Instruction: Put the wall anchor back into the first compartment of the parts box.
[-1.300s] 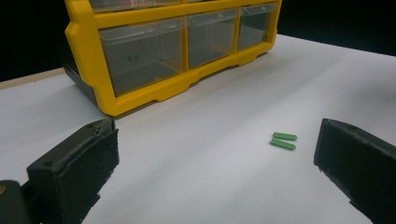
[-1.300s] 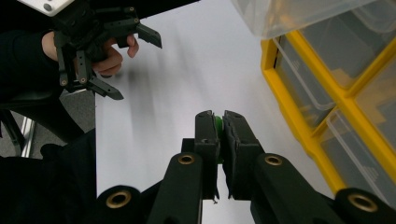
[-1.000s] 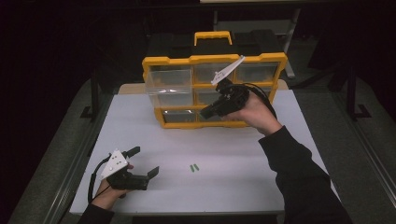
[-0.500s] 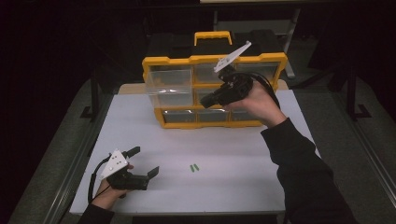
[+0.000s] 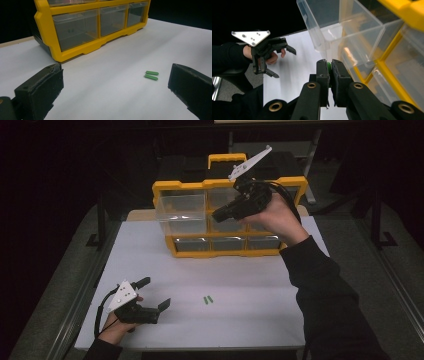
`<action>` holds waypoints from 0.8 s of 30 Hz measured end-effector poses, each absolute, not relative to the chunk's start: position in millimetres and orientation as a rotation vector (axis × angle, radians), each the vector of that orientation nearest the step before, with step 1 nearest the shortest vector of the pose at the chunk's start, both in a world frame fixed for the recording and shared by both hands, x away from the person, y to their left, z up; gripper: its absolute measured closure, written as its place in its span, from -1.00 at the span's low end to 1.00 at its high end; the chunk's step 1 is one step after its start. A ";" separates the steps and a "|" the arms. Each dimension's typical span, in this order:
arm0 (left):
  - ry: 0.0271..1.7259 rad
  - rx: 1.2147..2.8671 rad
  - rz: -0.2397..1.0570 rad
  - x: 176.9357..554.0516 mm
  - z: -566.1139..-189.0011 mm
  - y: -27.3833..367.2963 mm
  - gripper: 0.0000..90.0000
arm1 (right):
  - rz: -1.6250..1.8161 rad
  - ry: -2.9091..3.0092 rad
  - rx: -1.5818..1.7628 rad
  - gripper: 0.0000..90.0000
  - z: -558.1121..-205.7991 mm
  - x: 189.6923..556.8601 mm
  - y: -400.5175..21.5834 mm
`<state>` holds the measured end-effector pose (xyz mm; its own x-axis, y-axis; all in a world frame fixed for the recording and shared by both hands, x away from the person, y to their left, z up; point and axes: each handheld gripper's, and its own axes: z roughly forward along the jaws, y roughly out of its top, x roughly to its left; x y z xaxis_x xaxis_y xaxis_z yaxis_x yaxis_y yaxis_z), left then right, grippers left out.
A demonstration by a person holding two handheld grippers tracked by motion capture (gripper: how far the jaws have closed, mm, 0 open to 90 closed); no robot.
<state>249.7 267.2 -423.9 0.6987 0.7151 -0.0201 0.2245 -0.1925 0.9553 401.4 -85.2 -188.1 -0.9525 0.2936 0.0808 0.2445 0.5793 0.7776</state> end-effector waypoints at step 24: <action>0.748 1.757 0.526 249.9 -423.9 268.3 -1.00 | 1.408 2.710 0.468 0.87 -163.1 414.3 -58.6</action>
<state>249.9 268.3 -423.9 0.7017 0.7122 -0.0172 0.2252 -0.1988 0.9538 414.3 -58.6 -163.1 -0.9528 0.2893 0.0919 0.2415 0.5391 0.8069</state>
